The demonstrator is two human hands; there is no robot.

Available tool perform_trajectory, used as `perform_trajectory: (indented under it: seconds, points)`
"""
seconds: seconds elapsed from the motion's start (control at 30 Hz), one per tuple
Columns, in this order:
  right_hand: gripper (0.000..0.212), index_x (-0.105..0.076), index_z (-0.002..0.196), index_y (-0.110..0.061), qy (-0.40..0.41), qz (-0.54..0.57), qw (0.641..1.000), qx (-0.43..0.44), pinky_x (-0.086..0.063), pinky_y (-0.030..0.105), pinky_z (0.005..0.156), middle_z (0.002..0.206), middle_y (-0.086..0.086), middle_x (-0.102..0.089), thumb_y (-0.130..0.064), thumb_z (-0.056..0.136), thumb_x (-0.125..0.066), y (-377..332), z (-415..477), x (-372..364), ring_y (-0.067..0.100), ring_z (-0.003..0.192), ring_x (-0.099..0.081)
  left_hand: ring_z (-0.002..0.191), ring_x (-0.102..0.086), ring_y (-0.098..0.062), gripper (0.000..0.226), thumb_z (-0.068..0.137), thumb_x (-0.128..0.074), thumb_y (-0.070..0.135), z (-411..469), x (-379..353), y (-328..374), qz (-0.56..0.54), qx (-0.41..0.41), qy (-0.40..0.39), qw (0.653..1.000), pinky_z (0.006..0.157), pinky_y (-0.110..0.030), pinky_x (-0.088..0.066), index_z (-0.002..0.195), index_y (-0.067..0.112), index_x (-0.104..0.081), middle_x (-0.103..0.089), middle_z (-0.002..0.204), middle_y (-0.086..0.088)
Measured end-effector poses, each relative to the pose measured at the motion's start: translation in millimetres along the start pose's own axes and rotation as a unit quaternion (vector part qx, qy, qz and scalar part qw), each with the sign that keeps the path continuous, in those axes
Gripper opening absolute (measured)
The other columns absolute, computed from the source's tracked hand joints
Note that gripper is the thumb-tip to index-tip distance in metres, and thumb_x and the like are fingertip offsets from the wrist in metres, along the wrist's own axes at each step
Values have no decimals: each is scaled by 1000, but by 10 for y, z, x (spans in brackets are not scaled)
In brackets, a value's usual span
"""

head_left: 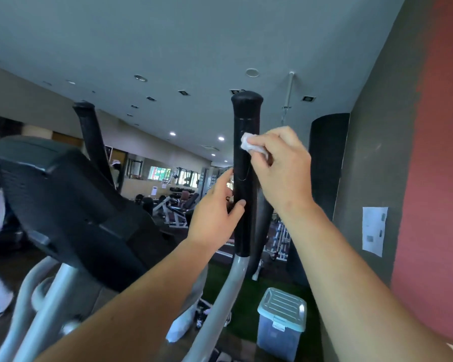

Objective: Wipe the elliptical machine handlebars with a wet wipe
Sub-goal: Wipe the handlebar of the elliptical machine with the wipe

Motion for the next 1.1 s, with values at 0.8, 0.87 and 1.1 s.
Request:
perform_trajectory:
  seconds: [0.8, 0.87, 1.1]
  points:
    - [19, -79, 104, -14, -21, -126, 992, -2, -40, 5, 74, 92, -1, -59, -6, 89, -70, -270, -112, -192, 6, 78, -51, 107, -62, -6, 71, 93, -69, 35, -30, -77, -334, -65, -22, -45, 997, 91, -32, -55, 151, 45, -29, -62, 115, 15]
    - [21, -78, 105, -14, -40, -127, 991, -23, -41, 6, 76, 94, -3, -57, -5, 89, -69, -251, -202, -288, 5, 80, -52, 112, -63, -9, 73, 92, -69, 35, -45, -92, -375, -78, -20, -50, 995, 96, -43, -55, 150, 48, -28, -63, 121, 13]
    - [18, -79, 102, -15, -101, -198, 970, -98, -40, 2, 74, 92, -6, -55, -6, 87, -74, -93, -757, -368, 8, 78, -56, 109, -64, -10, 71, 93, -68, 32, -95, -143, -455, -116, -31, -76, 990, 91, -39, -58, 151, 46, -30, -60, 129, 11]
Point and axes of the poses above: each hand's wrist, its own z-axis towards the middle knuckle, its own x-axis out of the back of the hand, y = z × x, the point moved 5 cm from there along z, towards the middle knuckle
